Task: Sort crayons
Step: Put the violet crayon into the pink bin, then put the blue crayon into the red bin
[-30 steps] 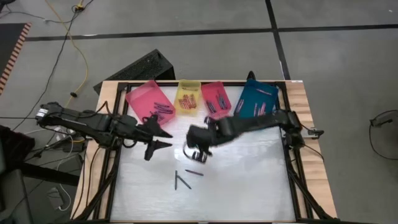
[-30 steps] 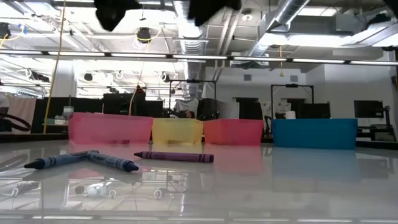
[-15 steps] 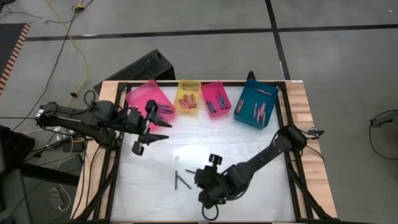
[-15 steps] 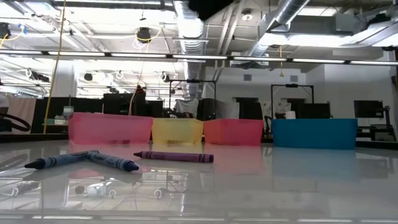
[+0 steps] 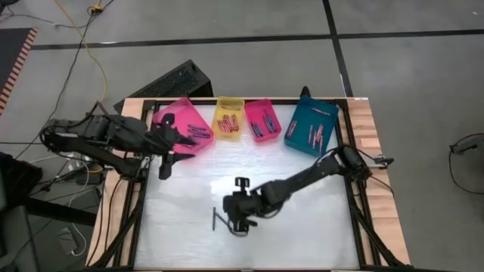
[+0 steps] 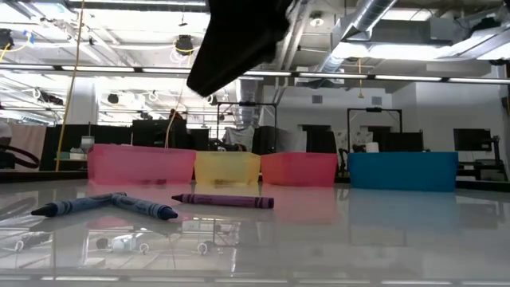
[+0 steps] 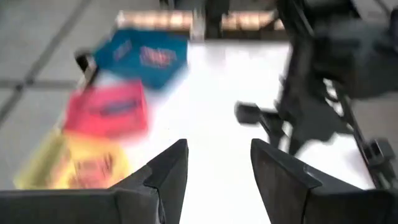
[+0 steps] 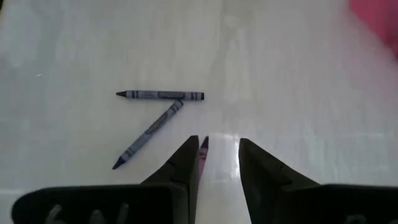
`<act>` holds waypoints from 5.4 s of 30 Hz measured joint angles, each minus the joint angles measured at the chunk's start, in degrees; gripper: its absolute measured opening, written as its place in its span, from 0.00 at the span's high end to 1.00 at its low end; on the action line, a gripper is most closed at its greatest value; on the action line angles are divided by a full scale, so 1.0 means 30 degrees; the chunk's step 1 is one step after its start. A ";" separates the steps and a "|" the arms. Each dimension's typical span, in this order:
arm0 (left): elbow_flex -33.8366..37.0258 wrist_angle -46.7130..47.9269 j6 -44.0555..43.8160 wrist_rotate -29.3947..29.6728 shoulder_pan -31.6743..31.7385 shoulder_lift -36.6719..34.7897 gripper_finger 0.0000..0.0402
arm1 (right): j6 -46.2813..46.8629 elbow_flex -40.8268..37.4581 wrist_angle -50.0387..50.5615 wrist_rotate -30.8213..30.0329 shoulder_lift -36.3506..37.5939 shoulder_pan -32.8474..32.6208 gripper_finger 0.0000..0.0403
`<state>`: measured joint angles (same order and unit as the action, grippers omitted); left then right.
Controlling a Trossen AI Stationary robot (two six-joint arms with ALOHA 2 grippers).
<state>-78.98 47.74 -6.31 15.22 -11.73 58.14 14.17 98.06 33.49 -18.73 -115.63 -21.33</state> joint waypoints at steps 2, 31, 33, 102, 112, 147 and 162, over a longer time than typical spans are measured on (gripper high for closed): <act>-0.0118 0.1294 -0.1179 0.0065 -0.0318 0.0120 0.59 | -0.0482 0.0000 -0.0388 0.1396 -0.0006 0.0657 0.73; 0.3328 -0.9834 0.4726 0.2564 -0.2321 0.0957 0.59 | 0.3153 -0.0027 0.0761 -0.2731 -0.2325 -0.2331 0.73; 0.3318 -1.0479 0.5079 0.2277 -0.2107 0.0957 0.59 | 0.3753 -0.0022 0.0534 -0.2788 -0.2576 -0.2615 0.73; 0.1894 -0.4670 0.3077 0.6574 -0.5571 -0.3141 0.59 | 0.3779 -0.0620 -0.3104 0.1409 -0.2871 0.4287 0.99; 0.8113 -0.4728 -0.3939 0.8051 -0.5556 -0.6866 0.59 | -0.2466 0.1960 -0.7606 -0.0059 -0.2801 0.6900 1.00; 1.4133 -1.1701 -1.3461 0.6365 -0.5593 -0.6868 0.59 | -0.4688 0.2734 -1.5772 0.2786 -0.6362 1.0923 0.80; 1.1626 -1.5855 -0.4843 0.7160 -0.4924 -0.6897 0.59 | -0.4012 0.2725 -0.9559 0.2791 -0.3341 0.9415 0.70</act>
<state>-44.10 0.18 -20.84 36.70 -26.50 37.45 2.13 106.24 4.81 -10.36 -125.66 6.92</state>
